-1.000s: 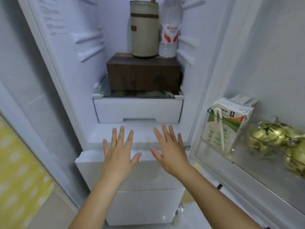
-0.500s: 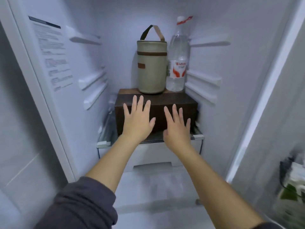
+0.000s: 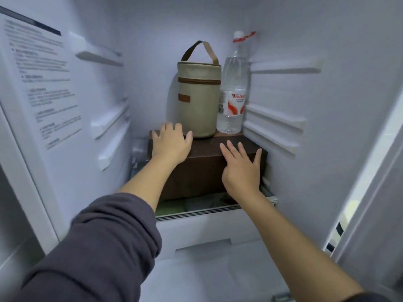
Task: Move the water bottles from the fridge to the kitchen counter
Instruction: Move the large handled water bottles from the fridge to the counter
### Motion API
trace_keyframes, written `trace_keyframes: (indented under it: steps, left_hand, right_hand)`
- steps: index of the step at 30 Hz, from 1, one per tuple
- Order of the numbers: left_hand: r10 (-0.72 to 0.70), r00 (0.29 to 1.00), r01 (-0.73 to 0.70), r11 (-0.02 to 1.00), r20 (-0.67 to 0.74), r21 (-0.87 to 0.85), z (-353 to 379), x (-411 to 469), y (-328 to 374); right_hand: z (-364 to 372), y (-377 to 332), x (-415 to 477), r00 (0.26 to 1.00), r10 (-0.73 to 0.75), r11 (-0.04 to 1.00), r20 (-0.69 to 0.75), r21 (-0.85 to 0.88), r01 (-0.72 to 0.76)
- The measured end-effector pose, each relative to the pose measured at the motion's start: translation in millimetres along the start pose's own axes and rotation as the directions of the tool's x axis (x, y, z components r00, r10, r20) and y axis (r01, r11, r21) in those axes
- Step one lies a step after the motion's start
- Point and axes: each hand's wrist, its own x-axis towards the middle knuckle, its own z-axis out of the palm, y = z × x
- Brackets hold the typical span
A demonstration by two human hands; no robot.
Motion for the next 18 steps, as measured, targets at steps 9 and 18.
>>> trace_keyframes:
  steps: [9,18]
  left_hand:
    - [-0.01,0.999,0.006,0.998,-0.054,-0.069,3.1,-0.7,-1.6]
    - [-0.016,0.996,0.01,0.997,-0.09,-0.074,8.2,1.8,-3.1]
  right_hand:
    - [-32.1,-3.2,111.0,0.945,0.327,0.612,0.019,0.757,-0.227]
    - [-43.0,18.5,218.5,0.89,0.456,0.553,0.017,0.778,-0.298]
